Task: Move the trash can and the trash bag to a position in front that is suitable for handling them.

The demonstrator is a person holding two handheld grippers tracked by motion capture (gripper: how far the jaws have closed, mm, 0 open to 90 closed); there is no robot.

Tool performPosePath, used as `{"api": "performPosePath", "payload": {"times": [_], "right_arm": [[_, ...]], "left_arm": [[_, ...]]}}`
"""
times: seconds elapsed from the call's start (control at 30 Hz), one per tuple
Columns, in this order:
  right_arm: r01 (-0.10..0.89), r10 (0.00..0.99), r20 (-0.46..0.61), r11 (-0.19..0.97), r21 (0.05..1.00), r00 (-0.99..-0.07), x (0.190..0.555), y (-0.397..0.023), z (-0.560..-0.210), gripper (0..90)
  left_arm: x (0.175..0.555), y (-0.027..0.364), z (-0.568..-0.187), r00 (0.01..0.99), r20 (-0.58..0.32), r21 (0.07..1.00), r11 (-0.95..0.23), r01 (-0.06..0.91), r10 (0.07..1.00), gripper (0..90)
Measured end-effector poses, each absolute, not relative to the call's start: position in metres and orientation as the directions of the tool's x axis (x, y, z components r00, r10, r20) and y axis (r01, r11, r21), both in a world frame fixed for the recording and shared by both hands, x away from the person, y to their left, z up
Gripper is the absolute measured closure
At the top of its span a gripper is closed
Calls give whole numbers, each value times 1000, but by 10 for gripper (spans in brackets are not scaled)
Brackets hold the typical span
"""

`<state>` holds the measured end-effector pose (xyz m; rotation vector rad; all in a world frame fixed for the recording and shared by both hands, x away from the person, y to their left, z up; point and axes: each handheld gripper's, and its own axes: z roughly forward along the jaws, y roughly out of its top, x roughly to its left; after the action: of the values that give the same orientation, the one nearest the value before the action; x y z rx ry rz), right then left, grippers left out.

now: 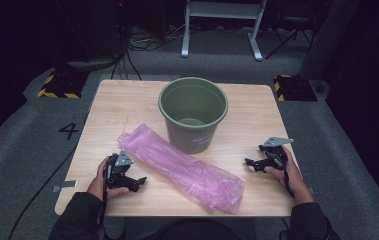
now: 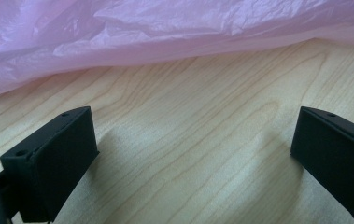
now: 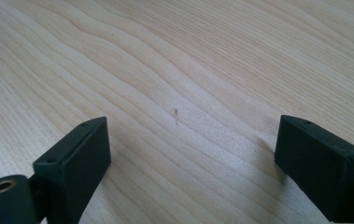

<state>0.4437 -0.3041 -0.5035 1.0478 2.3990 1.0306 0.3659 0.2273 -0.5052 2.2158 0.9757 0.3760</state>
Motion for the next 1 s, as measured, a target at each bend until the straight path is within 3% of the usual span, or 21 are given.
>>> {"api": "performPosePath", "payload": {"times": [0.83,1.0], "right_arm": [[501,731,-10,477,722,-682,444,-305,-503,108],[504,733,-6,473,723,-680,443,-305,-501,160]], "left_arm": [[366,227,-505,679,-8,684,-491,539,734,5],[366,227,-505,679,-8,684,-491,539,734,4]]}}
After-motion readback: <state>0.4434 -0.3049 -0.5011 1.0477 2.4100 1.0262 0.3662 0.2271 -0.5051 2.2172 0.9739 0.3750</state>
